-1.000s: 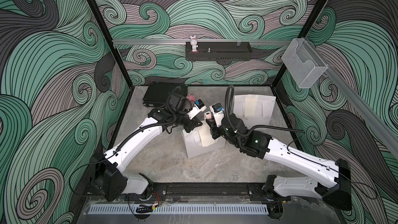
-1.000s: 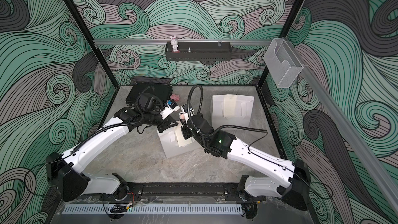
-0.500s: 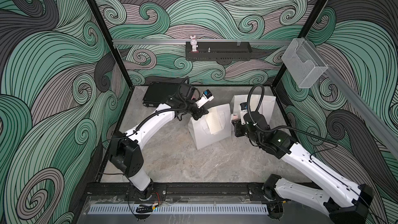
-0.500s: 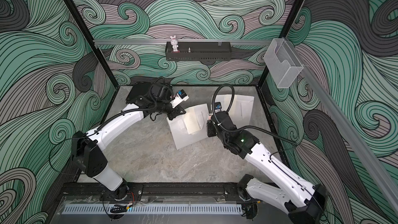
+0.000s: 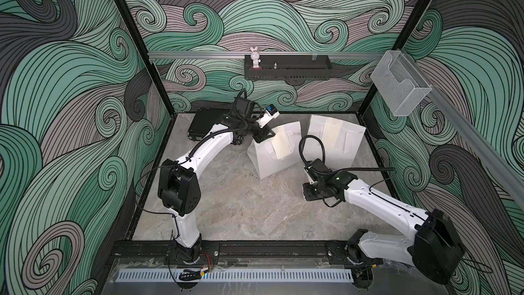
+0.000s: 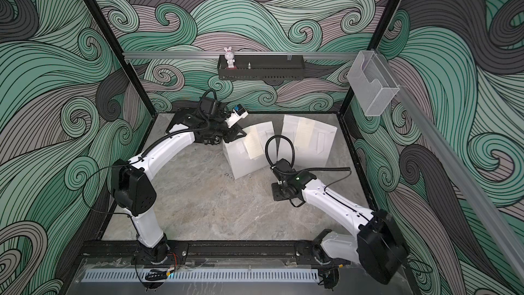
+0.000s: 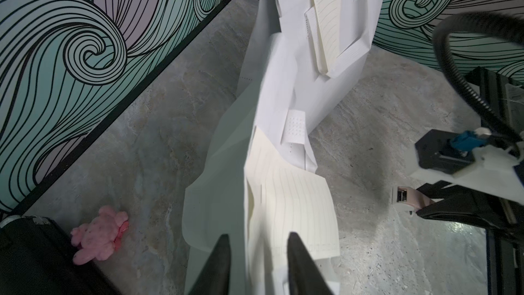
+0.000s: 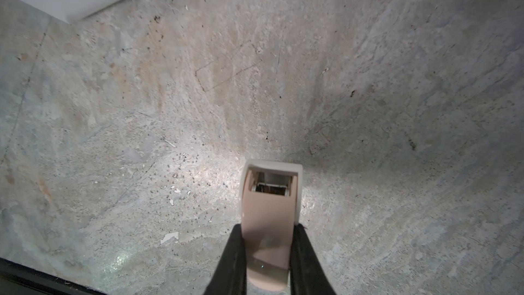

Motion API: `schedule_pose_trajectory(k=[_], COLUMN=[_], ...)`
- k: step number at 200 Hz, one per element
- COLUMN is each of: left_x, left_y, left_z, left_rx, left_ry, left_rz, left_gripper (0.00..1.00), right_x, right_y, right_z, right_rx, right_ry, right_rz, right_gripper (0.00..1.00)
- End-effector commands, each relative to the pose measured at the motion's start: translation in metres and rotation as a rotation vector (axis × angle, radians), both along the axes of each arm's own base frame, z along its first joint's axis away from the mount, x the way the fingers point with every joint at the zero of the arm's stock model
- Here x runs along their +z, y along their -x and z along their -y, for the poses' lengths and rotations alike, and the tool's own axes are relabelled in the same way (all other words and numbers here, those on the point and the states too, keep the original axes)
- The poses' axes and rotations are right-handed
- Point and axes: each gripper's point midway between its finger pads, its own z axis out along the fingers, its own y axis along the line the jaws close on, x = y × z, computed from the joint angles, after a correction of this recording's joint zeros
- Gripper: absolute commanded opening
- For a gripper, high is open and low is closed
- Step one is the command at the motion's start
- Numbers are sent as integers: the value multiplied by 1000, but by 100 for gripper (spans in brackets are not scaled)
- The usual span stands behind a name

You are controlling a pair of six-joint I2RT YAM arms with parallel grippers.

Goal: Staple the receipts to the bags
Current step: Place the takeout bag at the center of the board, then place the stapler at the center of the board.

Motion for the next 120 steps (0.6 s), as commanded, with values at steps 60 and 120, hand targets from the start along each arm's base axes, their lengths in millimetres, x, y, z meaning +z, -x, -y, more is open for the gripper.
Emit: schedule_pose_trajectory(k=[60,120], left_x=[76,49], left_y=[30,65], left_z=[-47,-161], left_rx=[219,722], left_ry=[75,-52], left_rz=[110,179], left_gripper=[82,92], right_x=[-28,28], right_y=[-12,-44], right_z=[-16,5], right_rx=[17,-45], right_ry=[4,40], right_rz=[-78,208], right_gripper=[30,60])
